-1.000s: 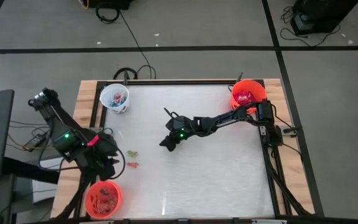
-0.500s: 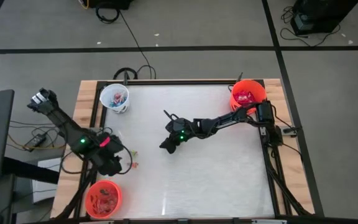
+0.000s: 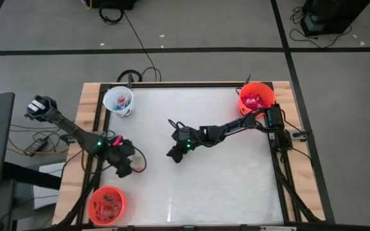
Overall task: Sort candy by brand, put in halloween buckets
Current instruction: Put the green gummy into the bottom orange bucket
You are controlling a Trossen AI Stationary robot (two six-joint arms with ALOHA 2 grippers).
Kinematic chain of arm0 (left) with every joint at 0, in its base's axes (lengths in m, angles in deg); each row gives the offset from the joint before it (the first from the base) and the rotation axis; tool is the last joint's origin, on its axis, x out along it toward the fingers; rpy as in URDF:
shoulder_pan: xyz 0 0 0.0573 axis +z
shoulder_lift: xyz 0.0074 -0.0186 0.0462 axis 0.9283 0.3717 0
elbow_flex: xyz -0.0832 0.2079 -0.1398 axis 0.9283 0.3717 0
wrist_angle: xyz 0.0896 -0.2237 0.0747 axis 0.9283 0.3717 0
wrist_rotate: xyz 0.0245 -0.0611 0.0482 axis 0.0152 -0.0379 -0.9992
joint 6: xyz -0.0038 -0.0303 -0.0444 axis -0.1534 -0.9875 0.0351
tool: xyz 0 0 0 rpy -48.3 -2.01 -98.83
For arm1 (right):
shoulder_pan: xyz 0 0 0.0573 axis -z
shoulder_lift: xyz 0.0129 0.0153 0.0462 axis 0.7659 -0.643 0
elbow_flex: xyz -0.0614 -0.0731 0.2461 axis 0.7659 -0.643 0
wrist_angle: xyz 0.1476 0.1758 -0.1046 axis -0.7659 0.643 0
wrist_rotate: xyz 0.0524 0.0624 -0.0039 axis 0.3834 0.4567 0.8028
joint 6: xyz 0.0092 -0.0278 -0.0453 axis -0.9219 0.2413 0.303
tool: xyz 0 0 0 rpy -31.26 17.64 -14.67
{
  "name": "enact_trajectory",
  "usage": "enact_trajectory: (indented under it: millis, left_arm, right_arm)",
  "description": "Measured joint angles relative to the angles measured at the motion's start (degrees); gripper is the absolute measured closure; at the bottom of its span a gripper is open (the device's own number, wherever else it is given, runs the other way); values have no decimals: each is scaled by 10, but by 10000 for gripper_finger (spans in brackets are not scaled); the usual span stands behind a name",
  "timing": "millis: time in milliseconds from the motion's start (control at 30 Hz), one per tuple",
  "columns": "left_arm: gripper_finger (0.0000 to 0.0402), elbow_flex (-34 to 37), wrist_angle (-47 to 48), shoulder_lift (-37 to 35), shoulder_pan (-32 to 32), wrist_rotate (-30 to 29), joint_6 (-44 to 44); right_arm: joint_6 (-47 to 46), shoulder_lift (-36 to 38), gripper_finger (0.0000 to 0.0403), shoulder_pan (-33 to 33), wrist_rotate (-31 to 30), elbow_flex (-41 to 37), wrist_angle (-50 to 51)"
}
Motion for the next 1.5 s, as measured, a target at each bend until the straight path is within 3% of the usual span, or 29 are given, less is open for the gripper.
enact_trajectory:
  millis: [233,367,567,667,867,1000,1233,1500]
  left_arm:
    - [224,24,-76,0,53,8,124]
    - [225,52,-126,0,85,70,144]
    - [233,71,-127,0,110,75,155]
    - [263,78,-132,0,118,77,153]
    - [371,79,-134,-1,132,81,132]
    - [384,72,-133,0,138,106,122]
    - [369,2,-82,1,137,199,136]
    - [386,-174,101,1,136,206,170]
  right_arm:
    - [-1,0,270,-4,1,0,10]
    - [-11,0,270,-3,13,0,19]
    - [-15,0,270,-6,22,0,34]
    - [-15,0,270,-6,30,0,35]
    - [-15,0,270,-6,31,0,36]
    - [-15,0,270,-6,32,0,35]
    - [-15,0,270,-7,36,0,35]
    - [-14,0,270,-15,29,0,34]
